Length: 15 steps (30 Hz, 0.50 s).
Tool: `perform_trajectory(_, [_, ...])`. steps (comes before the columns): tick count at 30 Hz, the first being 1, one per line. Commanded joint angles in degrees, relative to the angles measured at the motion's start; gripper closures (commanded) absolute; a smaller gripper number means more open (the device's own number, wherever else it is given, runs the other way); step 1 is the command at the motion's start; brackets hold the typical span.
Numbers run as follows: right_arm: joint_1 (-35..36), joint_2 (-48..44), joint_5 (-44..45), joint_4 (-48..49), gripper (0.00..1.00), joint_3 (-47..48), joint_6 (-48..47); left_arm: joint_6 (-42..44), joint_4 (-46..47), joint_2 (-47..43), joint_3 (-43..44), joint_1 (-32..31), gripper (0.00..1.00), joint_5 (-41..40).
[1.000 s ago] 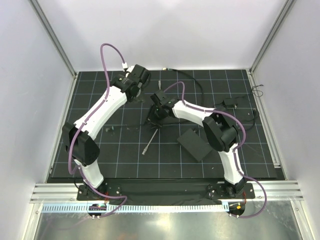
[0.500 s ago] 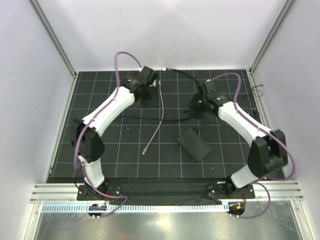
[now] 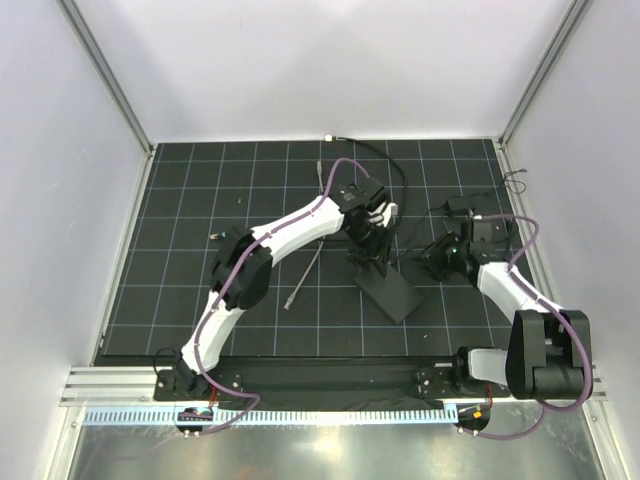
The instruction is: Pull the plug from the switch port
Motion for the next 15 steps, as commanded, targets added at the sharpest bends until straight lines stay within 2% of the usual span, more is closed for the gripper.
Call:
perform_trajectory(1, [-2.80, -2.24, -7.79, 13.23, 0.59, -4.06, -0.58, 1.18, -0.45, 0.55, 3.21, -0.42, 0.47, 5.78])
perform_trajectory(6, [-3.07, -2.33, -11.83, 20.10, 0.53, -7.67, -1.20, 1.27, -1.06, 2.14, 4.09, -0.69, 0.47, 6.84])
perform_trajectory(15, [-4.38, 4.78, -19.65, 34.33, 0.56, -11.28, -1.38, 0.04, -1.86, 5.30, 4.53, -0.60, 0.47, 6.74])
